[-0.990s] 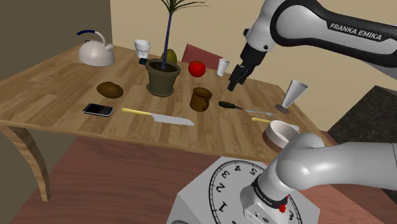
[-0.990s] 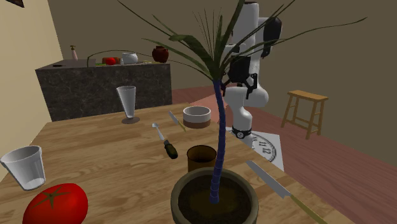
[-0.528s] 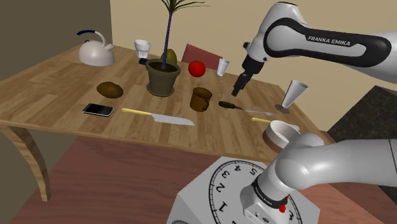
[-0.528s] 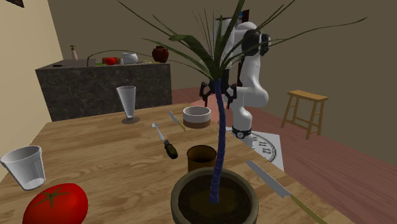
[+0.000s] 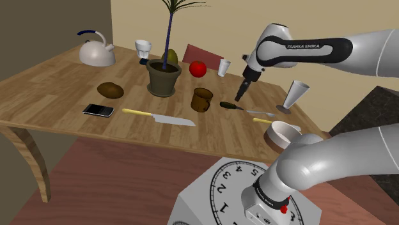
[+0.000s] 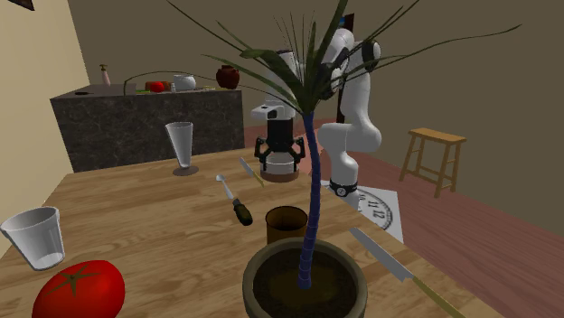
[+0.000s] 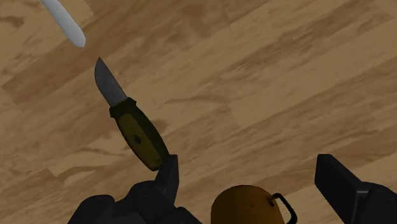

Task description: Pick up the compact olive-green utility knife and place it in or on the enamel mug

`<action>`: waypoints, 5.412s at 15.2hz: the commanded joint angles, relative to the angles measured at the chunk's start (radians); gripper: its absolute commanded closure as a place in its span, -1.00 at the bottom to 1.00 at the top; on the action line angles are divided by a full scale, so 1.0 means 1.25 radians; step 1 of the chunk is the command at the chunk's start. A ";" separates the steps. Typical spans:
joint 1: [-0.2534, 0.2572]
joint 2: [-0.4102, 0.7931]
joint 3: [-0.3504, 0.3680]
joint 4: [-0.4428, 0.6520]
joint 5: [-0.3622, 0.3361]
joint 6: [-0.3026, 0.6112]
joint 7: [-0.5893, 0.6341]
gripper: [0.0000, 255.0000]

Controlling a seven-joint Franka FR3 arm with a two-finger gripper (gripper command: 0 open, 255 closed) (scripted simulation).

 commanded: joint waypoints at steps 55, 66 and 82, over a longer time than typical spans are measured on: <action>0.060 0.336 -0.225 0.233 0.108 0.055 -0.385 1.00; 0.059 0.294 -0.207 0.317 0.087 -0.065 -0.361 1.00; 0.151 0.281 -0.050 0.329 0.114 -0.091 -0.124 1.00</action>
